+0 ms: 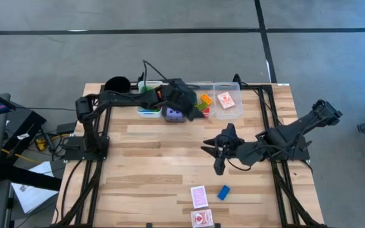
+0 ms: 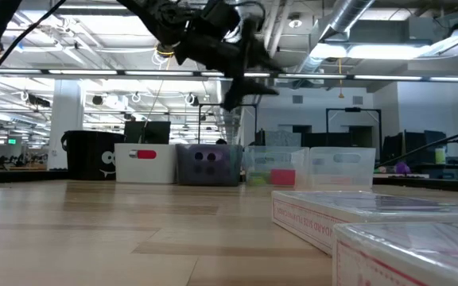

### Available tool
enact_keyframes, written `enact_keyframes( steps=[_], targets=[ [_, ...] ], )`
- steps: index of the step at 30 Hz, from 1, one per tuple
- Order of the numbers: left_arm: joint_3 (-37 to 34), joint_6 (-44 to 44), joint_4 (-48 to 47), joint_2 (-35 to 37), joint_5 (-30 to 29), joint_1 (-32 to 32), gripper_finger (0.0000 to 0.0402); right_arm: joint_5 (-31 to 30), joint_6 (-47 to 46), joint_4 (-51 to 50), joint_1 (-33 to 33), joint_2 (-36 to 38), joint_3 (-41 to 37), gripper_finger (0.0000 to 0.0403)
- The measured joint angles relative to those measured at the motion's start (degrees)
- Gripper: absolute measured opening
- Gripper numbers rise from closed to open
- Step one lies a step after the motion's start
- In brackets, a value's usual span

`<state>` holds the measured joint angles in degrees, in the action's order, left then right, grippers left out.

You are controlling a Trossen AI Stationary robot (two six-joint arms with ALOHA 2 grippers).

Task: Pick & Place Toys
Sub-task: Put the small blue 8-stud game piece into the left transparent bin

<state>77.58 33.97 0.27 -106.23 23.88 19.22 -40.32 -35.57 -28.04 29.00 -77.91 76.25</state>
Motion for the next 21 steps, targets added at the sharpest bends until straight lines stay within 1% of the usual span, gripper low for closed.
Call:
enact_keyframes(
  steps=[2,3,5,7,9,12,15,18,21],
  targets=[
    [0.0,0.0,0.3,0.2,6.0,-1.9,0.019,0.0,0.0,-1.2,0.7,0.0,0.0,0.0107],
    [0.0,0.1,0.1,0.4,8.0,-3.1,0.0193,0.2,0.0,-1.9,1.0,0.0,0.0,0.0107],
    [0.0,0.1,0.4,0.8,10.2,-6.0,0.0196,1.7,0.0,-3.5,1.7,0.0,0.0,0.0107],
    [0.0,-0.3,0.4,1.3,10.5,-9.4,0.0198,5.2,-1.9,-6.5,2.2,0.0,0.0,0.0107],
    [0.0,-0.5,1.7,1.3,10.6,-12.9,0.0198,10.0,-8.0,-10.8,2.5,0.0,0.0,0.0107],
    [0.0,-0.6,4.5,1.3,10.6,-17.4,0.0196,17.4,-21.3,-18.7,2.4,-0.1,0.0,0.0107],
    [0.0,-0.6,5.5,1.3,10.3,-20.5,0.0192,22.6,-33.8,-25.6,2.5,-0.2,0.0,0.0107],
    [0.0,-0.6,6.4,1.3,10.0,-22.5,0.0191,25.0,-43.7,-29.9,2.5,-0.2,0.0,0.0107],
    [0.0,-0.6,6.1,1.3,10.0,-23.7,0.0192,25.7,-54.3,-32.4,2.5,-0.2,0.0,0.0107]
  ],
)
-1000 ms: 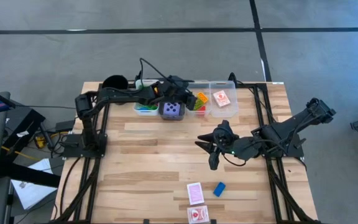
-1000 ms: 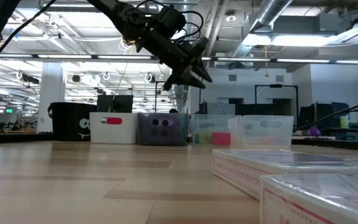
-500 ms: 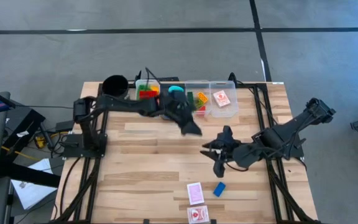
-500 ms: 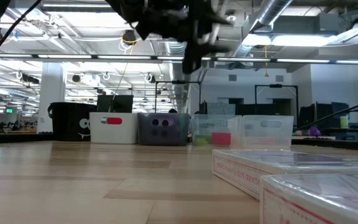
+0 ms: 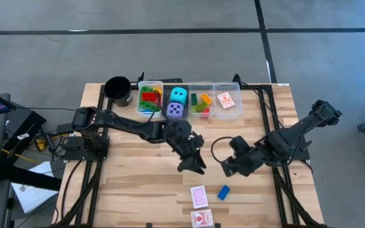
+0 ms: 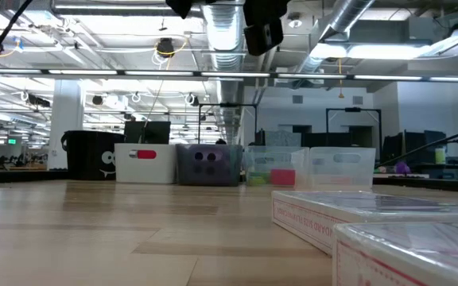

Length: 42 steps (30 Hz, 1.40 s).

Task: Pick & Place Toys
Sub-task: Put the small blue 8-stud game piece into the left transparent bin

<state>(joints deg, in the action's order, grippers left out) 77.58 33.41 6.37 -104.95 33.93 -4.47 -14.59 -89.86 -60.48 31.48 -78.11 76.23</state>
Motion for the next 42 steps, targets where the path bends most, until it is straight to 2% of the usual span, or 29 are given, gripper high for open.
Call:
enact_keyframes(
  steps=[5,11,16,20,22,25,28,36,42],
  targets=[
    [0.0,0.0,0.0,0.0,0.0,-0.3,0.019,3.0,-16.6,-1.1,0.1,-2.1,-0.7,0.0107],
    [0.0,-0.4,-2.5,0.0,0.9,0.7,0.0186,3.1,-33.4,3.8,3.8,-11.8,-1.7,0.0125],
    [0.0,-3.3,-8.3,0.0,7.5,1.7,0.0188,6.7,-40.5,18.8,6.2,-21.1,-1.6,0.0193],
    [0.0,-9.6,-12.6,0.0,7.8,1.6,0.0185,7.3,-43.4,31.3,7.1,-26.6,-1.6,0.0268],
    [0.0,-10.6,-14.0,0.0,8.0,1.6,0.0184,7.7,-43.7,34.0,6.8,-28.9,-0.6,0.0299],
    [0.0,-10.7,-15.2,0.0,8.0,1.5,0.0184,9.6,-43.7,32.8,5.8,-31.6,1.1,0.0329],
    [0.0,-10.7,-15.3,0.0,8.0,1.5,0.0184,11.3,-43.7,28.3,5.0,-32.9,3.5,0.0341],
    [0.0,-10.7,-15.3,0.0,8.0,1.5,0.018,13.5,-43.7,6.7,5.6,-32.4,9.4,0.0337],
    [0.0,-10.7,-15.3,0.0,7.9,1.5,0.0181,16.5,-43.7,1.6,5.1,-32.8,10.1,0.0336]
  ],
)
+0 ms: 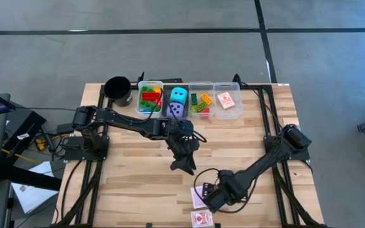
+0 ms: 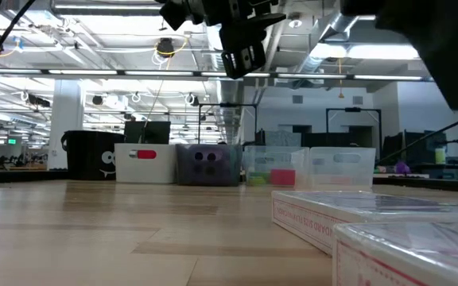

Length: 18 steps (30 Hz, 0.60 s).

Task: Pick & Place Toys
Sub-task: Put the small blue 8-stud game piece into the left transparent bin

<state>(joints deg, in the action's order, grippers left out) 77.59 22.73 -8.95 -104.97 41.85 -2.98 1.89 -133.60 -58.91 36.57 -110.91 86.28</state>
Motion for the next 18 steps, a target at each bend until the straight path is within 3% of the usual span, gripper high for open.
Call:
enact_keyframes(
  steps=[18],
  targets=[
    [0.0,0.0,-0.3,0.0,-0.3,0.0,0.0176,4.5,-0.4,-0.5,-4.2,-5.7,0.0,0.0336]
  ],
)
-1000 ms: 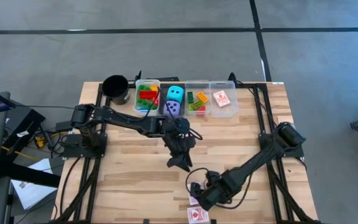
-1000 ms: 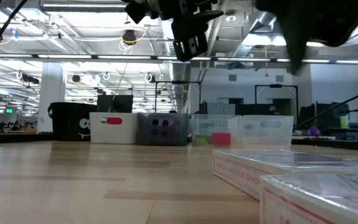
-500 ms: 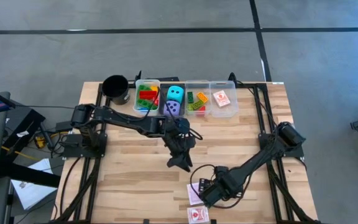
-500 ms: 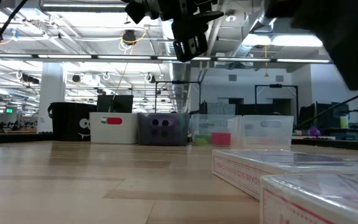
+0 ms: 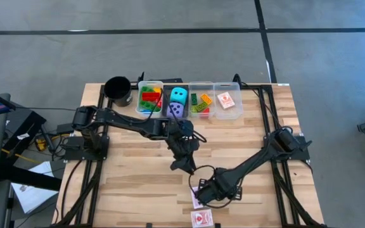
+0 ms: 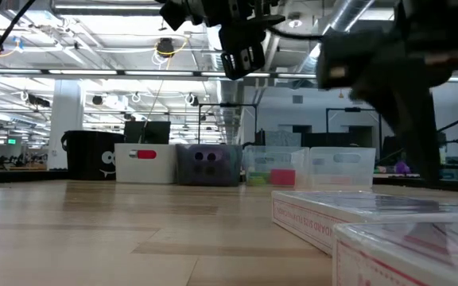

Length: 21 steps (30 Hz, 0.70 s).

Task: Pick & Place Toys
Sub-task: Put the small blue 8-stud game piece into the left transparent bin

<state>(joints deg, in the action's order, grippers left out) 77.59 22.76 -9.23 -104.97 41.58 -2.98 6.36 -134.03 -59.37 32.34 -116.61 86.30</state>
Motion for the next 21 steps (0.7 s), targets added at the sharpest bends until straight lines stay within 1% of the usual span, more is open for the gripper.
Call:
enact_keyframes(
  steps=[2,5,7,9,11,21],
  targets=[
    [0.0,0.0,0.0,0.0,0.0,0.0,0.0176,0.2,0.1,-1.2,-0.3,-0.5,-0.2,0.0336],
    [0.0,0.0,-0.9,0.0,0.0,0.0,0.0176,1.2,0.3,0.2,-1.3,-1.8,0.2,0.0336],
    [0.0,-0.2,-1.6,0.0,0.0,0.0,0.0176,1.7,0.3,-1.8,-1.4,-2.1,-0.1,0.0336],
    [0.0,-0.5,-2.6,0.0,0.0,0.0,0.0176,2.8,0.5,0.4,-1.8,-2.8,0.3,0.0336],
    [0.0,-1.0,-2.8,0.0,0.1,0.0,0.0176,3.3,0.5,-1.1,-1.8,-2.8,0.0,0.0336],
    [0.0,-1.5,-3.4,0.0,0.1,0.0,0.0176,5.8,-0.4,-2.7,-1.4,-2.8,0.0,0.0336]
  ],
)
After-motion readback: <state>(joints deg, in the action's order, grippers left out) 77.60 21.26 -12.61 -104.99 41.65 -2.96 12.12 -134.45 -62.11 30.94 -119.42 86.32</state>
